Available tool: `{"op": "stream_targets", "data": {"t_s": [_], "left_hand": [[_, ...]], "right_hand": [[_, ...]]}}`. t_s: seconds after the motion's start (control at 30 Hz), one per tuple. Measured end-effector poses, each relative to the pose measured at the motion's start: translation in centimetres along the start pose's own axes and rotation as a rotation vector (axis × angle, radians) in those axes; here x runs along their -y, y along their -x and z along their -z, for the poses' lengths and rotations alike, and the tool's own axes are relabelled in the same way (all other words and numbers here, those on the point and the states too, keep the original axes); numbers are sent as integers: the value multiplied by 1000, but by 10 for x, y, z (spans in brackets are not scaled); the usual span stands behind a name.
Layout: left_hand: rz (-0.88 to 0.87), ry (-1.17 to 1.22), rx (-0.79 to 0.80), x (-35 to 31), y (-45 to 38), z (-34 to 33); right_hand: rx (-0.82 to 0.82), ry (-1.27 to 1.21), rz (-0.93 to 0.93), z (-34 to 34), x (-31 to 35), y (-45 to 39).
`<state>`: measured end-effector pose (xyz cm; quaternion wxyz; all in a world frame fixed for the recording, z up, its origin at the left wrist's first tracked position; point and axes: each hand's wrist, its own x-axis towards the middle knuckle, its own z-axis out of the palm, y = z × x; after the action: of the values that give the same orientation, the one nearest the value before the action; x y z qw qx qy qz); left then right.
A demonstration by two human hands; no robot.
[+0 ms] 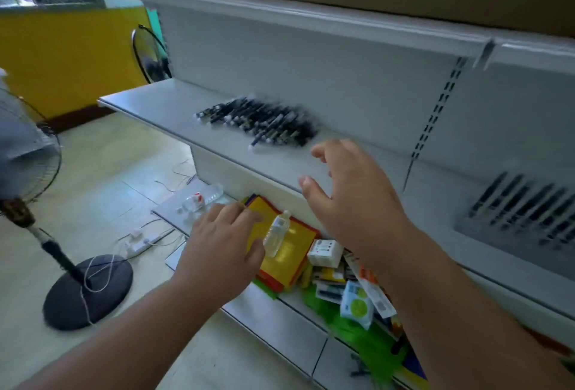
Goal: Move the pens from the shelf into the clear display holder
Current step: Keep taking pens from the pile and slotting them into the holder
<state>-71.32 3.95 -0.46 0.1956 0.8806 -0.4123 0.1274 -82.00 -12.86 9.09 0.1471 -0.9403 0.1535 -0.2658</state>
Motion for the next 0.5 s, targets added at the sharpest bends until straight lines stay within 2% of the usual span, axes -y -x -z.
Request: {"op": "stream_targets", "data": {"t_s": [0.23,0.5], "left_hand": [[37,12,45,79,-18,21],[51,28,21,116,-88,-3]], "right_hand": [[20,22,-28,-49,55,-51],[76,28,-48,-81,34,-116]]}}
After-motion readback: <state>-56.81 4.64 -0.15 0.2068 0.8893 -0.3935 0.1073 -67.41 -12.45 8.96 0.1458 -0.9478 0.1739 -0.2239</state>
